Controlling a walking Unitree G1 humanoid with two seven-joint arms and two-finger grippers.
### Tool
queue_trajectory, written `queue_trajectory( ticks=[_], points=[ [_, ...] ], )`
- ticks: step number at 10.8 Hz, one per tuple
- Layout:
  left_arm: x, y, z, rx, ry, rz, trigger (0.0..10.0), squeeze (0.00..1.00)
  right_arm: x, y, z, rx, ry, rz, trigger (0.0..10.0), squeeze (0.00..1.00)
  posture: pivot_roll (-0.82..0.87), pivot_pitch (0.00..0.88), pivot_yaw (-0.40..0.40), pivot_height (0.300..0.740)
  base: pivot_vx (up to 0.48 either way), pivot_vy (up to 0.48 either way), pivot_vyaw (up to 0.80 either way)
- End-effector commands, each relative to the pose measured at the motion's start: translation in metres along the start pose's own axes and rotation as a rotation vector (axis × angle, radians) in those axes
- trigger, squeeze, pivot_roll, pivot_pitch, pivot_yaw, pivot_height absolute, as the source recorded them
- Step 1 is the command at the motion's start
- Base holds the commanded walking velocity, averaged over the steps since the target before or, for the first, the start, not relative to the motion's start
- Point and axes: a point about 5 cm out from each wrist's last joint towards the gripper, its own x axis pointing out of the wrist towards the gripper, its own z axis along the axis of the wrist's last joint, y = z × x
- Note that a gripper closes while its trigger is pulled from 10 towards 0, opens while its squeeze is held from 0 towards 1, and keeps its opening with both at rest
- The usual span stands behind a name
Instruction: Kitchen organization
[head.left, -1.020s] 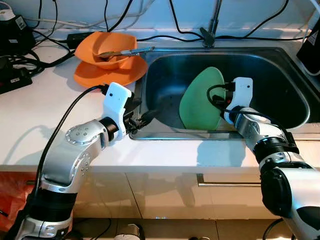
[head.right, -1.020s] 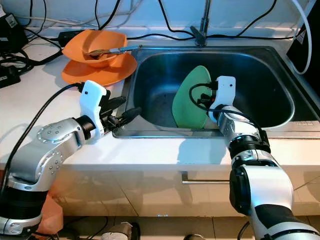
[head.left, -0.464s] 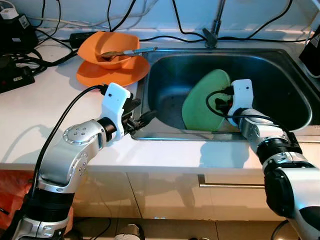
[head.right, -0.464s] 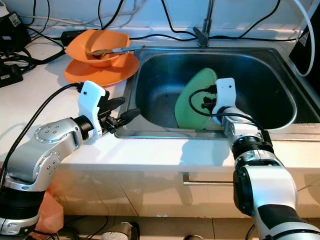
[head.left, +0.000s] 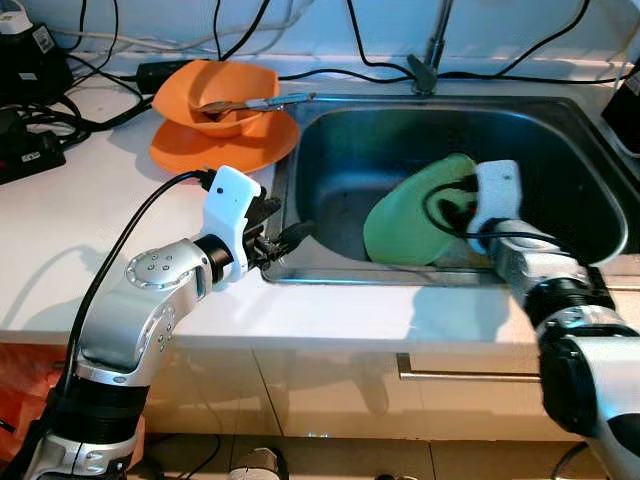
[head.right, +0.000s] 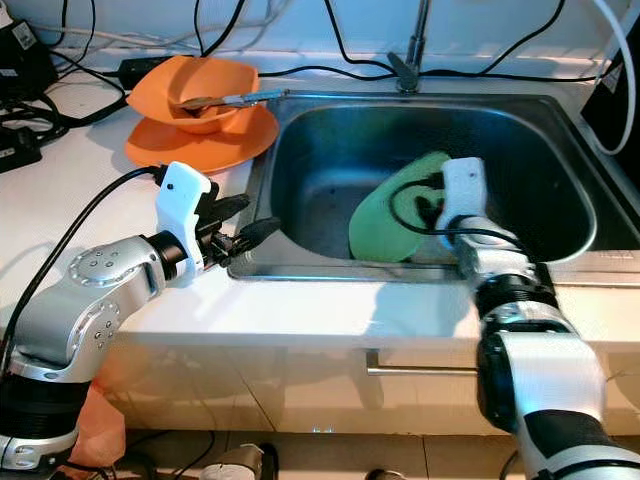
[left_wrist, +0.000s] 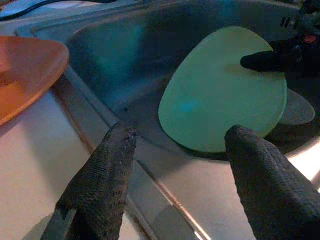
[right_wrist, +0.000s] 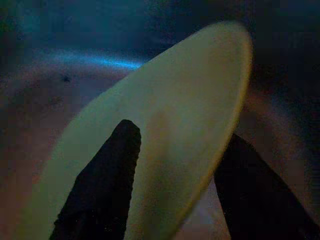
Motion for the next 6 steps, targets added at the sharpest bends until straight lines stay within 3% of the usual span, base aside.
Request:
queue_trajectory(
  ticks=[1,2,6],
  points=[
    [-0.001,0.001,-0.002,0.005,0.005,0.002,10.0,0.00,-0.005,-0.006,-0.036,0.027,0.118,-0.026,10.0,1.00,0.20,0.135,0.029,0.740,0.000,0.000,0.00],
    [0.000,-0.001,-0.002,0.004,0.004,-0.004,10.0,0.00,-0.006,-0.014,-0.033,0.035,0.090,-0.071,10.0,1.00,0.19,0.134,0.027,0.740,0.000,0.000,0.00],
    [0.001,-0.001,-0.001,0.005,-0.007,0.000,10.0,0.00,-0.004,-0.011,-0.015,0.062,-0.001,-0.066,10.0,1.00,0.19,0.119,0.024,0.740,0.000,0.000,0.00]
  ],
)
